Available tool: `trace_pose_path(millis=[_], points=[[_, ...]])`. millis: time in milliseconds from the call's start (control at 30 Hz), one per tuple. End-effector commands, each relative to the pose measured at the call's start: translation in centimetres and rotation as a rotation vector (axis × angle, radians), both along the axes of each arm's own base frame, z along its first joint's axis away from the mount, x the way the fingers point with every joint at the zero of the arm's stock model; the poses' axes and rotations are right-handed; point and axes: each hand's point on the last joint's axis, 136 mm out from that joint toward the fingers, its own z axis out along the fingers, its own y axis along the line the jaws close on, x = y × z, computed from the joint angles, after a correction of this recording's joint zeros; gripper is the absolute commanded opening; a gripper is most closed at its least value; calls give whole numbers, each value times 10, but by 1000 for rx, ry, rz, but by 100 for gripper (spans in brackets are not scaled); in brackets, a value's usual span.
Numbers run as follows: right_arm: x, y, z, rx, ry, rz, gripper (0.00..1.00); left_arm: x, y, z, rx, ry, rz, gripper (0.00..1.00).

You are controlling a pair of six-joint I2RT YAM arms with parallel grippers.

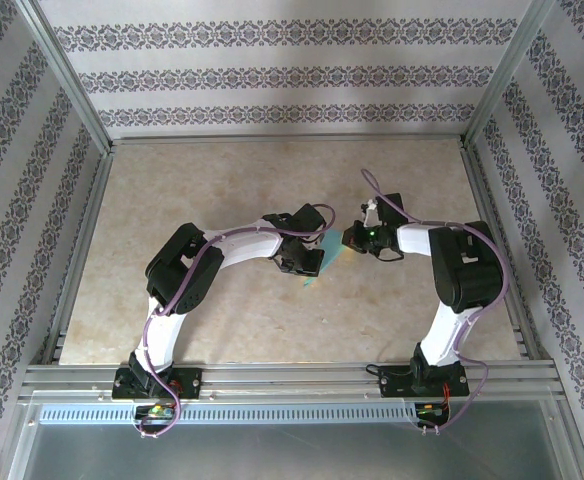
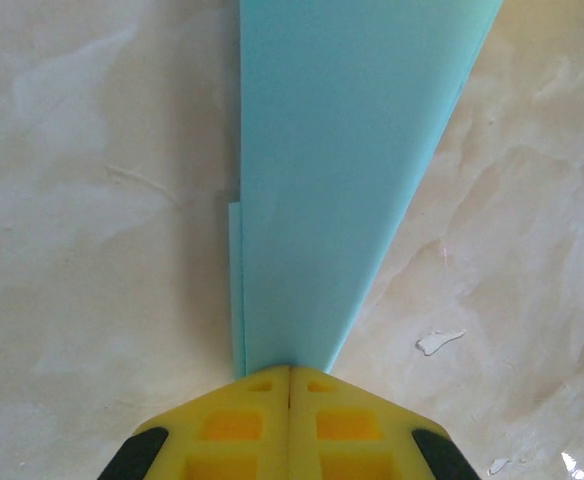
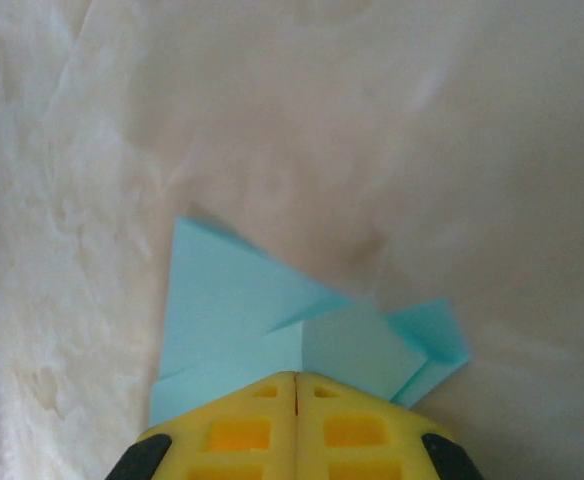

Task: Fold a paper plane with a square sheet of paper (fold left side to right side)
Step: Fold the wing for the fifth time at the center of the table.

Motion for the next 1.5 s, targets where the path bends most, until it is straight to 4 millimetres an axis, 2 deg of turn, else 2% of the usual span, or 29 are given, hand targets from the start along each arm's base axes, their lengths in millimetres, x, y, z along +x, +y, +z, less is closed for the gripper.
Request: trace_pose_path(millis=[0,233,333,500,600,700,767,933,1100,1200,1467], points=[[25,-26,-2,-37,-27,-101,0,-42,58,-62,287,148,-17,0],[38,-33,0,43,-12,-146,0,-42,58,-62,286,148,-17,0],[45,-40,7,53,-22,-165,0,-42,57,-61,282,147,-19,0],[51,-55,38,42,-80,-186,0,-40,55,-59,270,141,-17,0],[45,-53,56,50,-103,-171,0,-39,53,-57,262,136,-16,0],[29,-41,64,95,-96,-153,0,-38,52,-57,255,132,-15,0],[14,-26,61,116,-71,-129,0,-37,51,-56,250,129,-12,0],[-22,17,43,158,-1,-83,0,-37,50,-54,244,126,-12,0],[-39,49,27,165,43,-42,0,-36,49,-55,242,128,-11,0],[-43,57,20,161,57,-31,0,-37,49,-54,241,126,-13,0],[-55,66,7,155,109,-20,0,-35,48,-53,235,121,-9,0]])
